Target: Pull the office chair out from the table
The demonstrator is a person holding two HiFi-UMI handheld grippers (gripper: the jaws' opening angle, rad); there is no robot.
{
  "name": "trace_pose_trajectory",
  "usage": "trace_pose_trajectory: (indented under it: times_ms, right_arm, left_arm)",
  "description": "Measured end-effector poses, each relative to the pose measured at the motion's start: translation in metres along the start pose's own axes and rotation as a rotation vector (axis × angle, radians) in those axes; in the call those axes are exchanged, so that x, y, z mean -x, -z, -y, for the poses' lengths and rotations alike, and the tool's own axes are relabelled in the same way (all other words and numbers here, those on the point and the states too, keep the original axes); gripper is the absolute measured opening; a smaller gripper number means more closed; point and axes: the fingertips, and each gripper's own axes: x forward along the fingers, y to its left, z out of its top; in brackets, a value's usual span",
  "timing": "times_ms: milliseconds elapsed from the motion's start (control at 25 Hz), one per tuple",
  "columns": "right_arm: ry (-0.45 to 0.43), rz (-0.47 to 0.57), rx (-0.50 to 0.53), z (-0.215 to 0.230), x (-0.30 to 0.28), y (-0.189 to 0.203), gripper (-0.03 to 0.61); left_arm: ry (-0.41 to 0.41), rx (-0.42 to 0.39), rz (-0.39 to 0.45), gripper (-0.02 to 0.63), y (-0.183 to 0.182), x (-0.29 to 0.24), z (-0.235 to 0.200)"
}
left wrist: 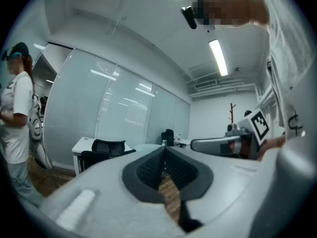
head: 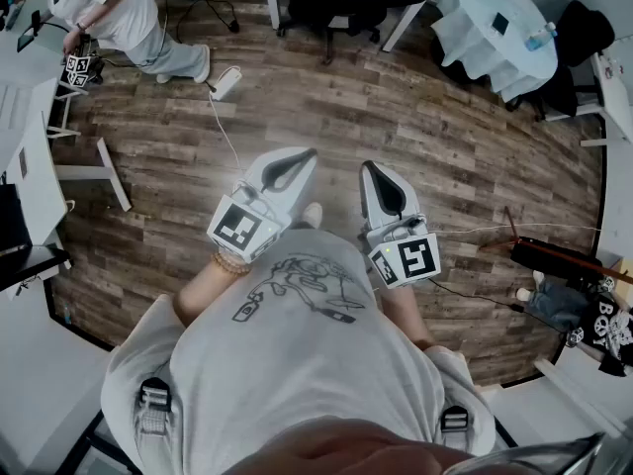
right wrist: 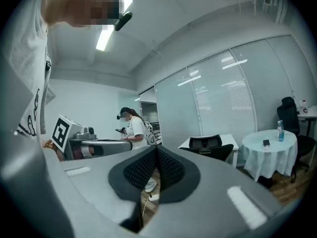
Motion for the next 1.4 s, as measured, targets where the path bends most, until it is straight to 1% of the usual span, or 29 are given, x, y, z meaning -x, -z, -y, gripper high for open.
trace_pose_trajectory:
  times_ms: [320,480,640,840,1120,1400]
  right_arm:
    - [-0.012,0.0,0.0,0.014,0.011,-0.002,0.006]
    - [-0.016,0.012,-0.033,0.024,0.018,-0.001,0.006]
    - [-0.025,0.005,-0.012,0.029,0.024,0.001,0.006]
    - [-0.025,0.006,-0.02,0.039,0.026,0.001,0.006]
    - [-0.027,0.007,-0.017,0.052,0.014,0.001,0.006]
    - [-0.04,-0.018,-0.013,0.067,-0.015,0.007,0.006]
  left_arm:
    - [0.0,-0.006,0.002,0.003,0.0,-0.016,0.012]
    - [-0.005,0.005,0.002,0.003,0.004,-0.024,0.02]
    - [-0.004,0.009,-0.005,0.003,0.009,-0.031,0.028]
    - [-0.004,0.004,-0.014,0.003,0.011,-0.041,0.03]
    - [-0.013,0.002,-0.018,0.003,0.012,-0.053,0.019]
    - [-0.023,0.011,-0.011,0.003,0.014,-0.07,-0.009]
